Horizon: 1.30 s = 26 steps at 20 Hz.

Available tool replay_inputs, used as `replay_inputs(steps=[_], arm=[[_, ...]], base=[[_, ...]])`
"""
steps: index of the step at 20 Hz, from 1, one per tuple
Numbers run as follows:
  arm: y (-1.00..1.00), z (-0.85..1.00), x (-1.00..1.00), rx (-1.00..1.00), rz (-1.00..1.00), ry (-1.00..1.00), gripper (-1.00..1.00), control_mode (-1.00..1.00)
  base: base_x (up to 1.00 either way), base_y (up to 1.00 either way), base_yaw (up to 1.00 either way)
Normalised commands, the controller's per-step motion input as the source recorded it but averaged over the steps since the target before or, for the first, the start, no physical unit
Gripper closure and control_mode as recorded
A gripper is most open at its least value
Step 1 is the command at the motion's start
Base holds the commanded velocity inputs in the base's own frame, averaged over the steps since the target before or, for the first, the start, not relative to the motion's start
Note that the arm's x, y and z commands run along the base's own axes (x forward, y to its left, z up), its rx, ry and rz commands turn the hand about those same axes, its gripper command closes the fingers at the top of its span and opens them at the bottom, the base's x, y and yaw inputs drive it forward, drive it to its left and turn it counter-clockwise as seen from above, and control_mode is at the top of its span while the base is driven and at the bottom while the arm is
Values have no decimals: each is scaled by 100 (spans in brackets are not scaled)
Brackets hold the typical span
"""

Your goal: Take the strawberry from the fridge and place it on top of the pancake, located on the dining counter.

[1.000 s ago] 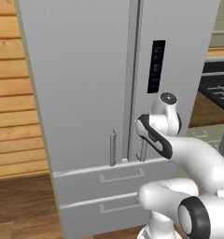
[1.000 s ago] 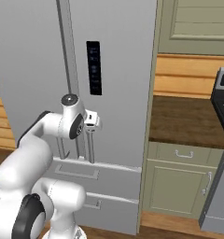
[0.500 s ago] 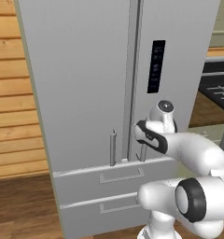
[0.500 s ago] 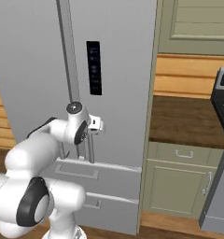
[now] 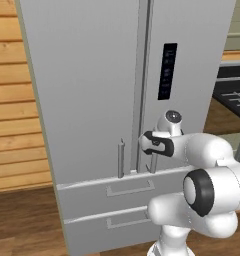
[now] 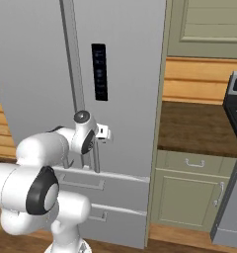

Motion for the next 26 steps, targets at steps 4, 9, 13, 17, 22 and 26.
replay_inputs(steps=[4,9,13,17,22,26], arm=[[0,-17,13,0,0,0,-100,-100],[0,-9,3,0,0,0,100,-100],[-1,0,0,0,0,-5,100,-100],[-20,-6,-6,0,0,-2,100,-100],[-48,-20,-32,0,0,0,100,-100],[-57,-11,-42,2,0,0,100,-100]], base=[[0,0,0],[0,0,0],[0,0,0],[0,0,0],[0,0,0],[0,0,0]])
